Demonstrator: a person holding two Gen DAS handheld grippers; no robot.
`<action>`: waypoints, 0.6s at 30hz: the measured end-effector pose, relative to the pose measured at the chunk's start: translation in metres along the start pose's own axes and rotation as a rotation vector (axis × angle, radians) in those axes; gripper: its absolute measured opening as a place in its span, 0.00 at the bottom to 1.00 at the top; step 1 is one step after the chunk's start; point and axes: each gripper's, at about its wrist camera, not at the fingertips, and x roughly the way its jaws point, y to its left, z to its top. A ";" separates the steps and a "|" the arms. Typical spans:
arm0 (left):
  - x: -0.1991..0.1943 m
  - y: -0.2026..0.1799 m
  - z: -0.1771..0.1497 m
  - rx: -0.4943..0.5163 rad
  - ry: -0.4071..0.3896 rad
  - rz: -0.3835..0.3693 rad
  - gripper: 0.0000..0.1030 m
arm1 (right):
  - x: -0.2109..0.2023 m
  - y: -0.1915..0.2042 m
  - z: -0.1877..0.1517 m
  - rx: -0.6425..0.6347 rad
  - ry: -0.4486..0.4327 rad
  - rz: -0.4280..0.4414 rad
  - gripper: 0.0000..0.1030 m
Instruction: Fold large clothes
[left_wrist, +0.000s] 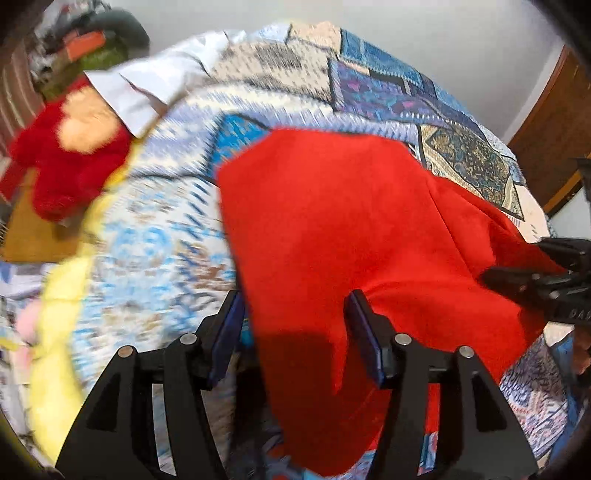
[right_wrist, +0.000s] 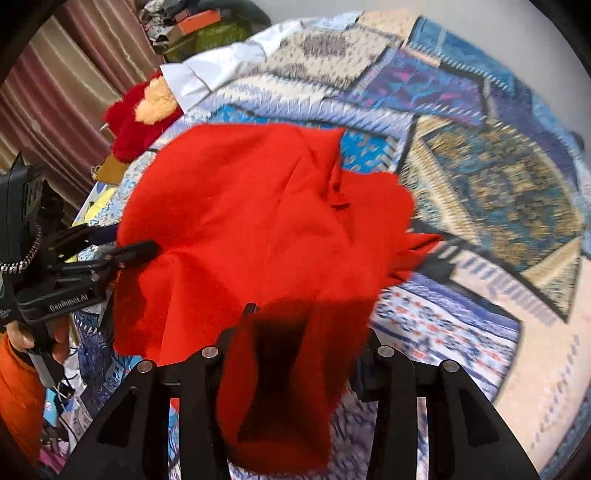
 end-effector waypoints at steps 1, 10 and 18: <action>-0.005 -0.002 -0.001 0.017 -0.013 0.020 0.58 | -0.009 0.004 -0.002 -0.018 -0.023 -0.019 0.38; 0.003 -0.032 -0.044 0.186 0.016 0.102 0.79 | 0.010 0.035 -0.014 -0.086 0.022 -0.009 0.71; 0.013 -0.012 -0.077 0.156 0.058 0.084 0.82 | 0.030 -0.001 -0.035 -0.018 0.115 0.008 0.71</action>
